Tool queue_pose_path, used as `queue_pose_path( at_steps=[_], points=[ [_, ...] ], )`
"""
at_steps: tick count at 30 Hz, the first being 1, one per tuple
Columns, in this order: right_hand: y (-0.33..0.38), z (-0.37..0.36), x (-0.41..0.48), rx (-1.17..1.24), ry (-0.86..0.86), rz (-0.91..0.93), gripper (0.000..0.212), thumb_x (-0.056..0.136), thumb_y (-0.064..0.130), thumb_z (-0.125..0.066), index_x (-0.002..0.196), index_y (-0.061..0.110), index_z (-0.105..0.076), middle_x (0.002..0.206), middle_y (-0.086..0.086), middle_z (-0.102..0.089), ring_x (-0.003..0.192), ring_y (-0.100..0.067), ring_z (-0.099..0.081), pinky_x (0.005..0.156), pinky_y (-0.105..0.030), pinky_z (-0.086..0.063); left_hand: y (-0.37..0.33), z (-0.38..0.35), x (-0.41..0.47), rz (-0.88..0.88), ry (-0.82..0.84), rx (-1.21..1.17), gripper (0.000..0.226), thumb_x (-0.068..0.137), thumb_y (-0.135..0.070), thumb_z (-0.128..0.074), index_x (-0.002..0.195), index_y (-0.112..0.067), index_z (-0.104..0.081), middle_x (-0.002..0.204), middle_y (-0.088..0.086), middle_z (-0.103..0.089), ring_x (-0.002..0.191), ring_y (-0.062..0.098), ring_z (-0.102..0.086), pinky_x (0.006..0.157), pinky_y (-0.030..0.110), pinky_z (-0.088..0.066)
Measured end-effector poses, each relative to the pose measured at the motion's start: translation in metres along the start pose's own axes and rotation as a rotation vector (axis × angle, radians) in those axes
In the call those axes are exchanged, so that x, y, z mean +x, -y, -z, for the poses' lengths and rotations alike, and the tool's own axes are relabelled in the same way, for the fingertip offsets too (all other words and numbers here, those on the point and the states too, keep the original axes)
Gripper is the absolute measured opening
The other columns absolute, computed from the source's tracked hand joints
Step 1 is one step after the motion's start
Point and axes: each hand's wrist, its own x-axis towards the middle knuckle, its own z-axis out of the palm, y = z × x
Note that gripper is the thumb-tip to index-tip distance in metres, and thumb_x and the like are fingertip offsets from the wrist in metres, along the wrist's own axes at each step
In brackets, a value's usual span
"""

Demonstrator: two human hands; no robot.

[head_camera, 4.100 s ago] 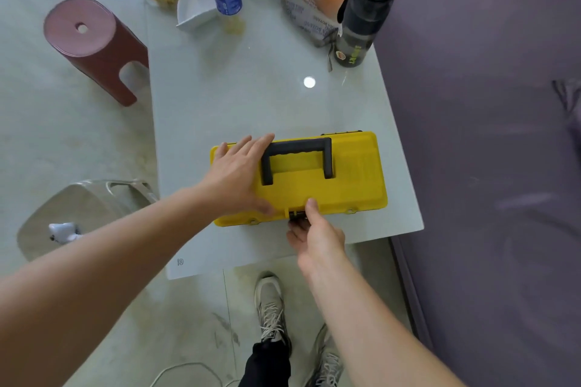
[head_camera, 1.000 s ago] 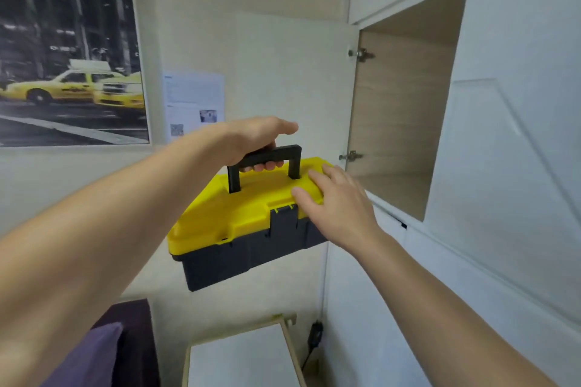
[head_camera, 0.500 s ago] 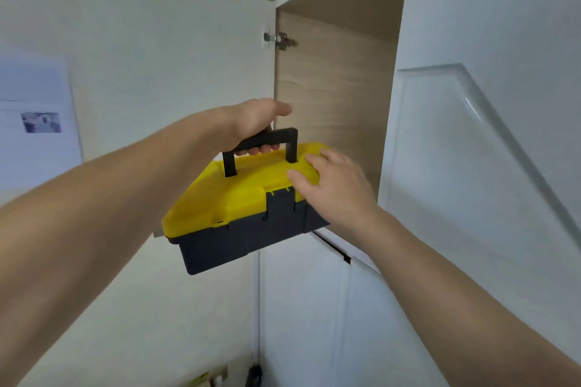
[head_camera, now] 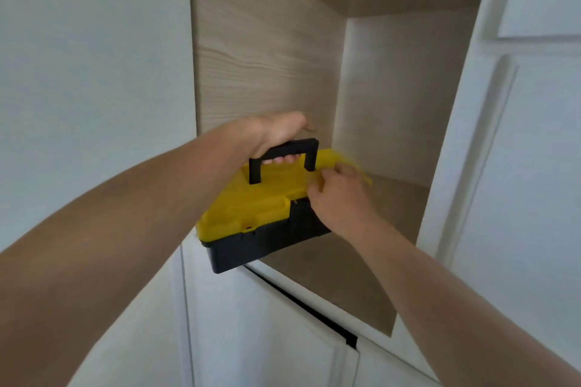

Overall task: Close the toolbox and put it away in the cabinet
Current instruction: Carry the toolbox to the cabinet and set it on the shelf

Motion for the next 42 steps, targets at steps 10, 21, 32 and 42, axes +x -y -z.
queue_pose_path(
  at_steps=[10,21,32,42],
  points=[
    [-0.019,-0.048,0.043,-0.056,0.018,-0.346,0.068,0.090,0.056,-0.028,0.145,0.016,-0.029,0.158,-0.012,-0.016,0.143,-0.034,-0.007,0.113,-0.054,-0.013,-0.017,-0.040,0.103,-0.078,0.230,-0.076,0.042,0.062,-0.047,-0.049,0.069,-0.008,-0.062,0.054,0.003,-0.055,0.041,0.019,-0.044,0.044,0.023,-0.034],
    [-0.042,-0.072,0.055,0.045,0.139,-0.446,0.063,0.090,0.059,-0.029,0.139,0.021,-0.037,0.152,-0.011,-0.026,0.135,-0.036,-0.027,0.106,-0.052,-0.028,0.009,-0.067,0.153,-0.198,0.177,-0.185,0.020,0.074,-0.002,-0.053,0.090,0.007,-0.062,0.077,0.015,-0.066,0.055,0.019,-0.061,0.049,0.026,-0.048],
    [0.008,-0.083,0.008,0.005,-0.040,0.096,0.072,0.088,0.064,-0.034,0.147,0.024,-0.024,0.160,-0.009,-0.004,0.144,-0.029,-0.007,0.113,-0.050,-0.024,0.122,-0.022,0.077,-0.544,0.260,0.034,0.046,0.073,-0.019,-0.058,0.114,-0.040,-0.062,0.130,-0.005,-0.055,0.116,0.012,-0.050,0.098,0.036,-0.041],
    [-0.012,-0.094,0.017,-0.122,0.078,0.086,0.060,0.097,0.029,-0.042,0.147,0.009,-0.017,0.156,-0.013,-0.020,0.145,-0.034,-0.007,0.116,-0.047,-0.018,0.134,-0.058,0.103,-0.660,0.110,0.259,0.062,0.083,-0.020,-0.068,0.139,-0.024,-0.041,0.155,0.000,-0.025,0.139,0.019,-0.026,0.113,0.038,-0.024]
  ],
)
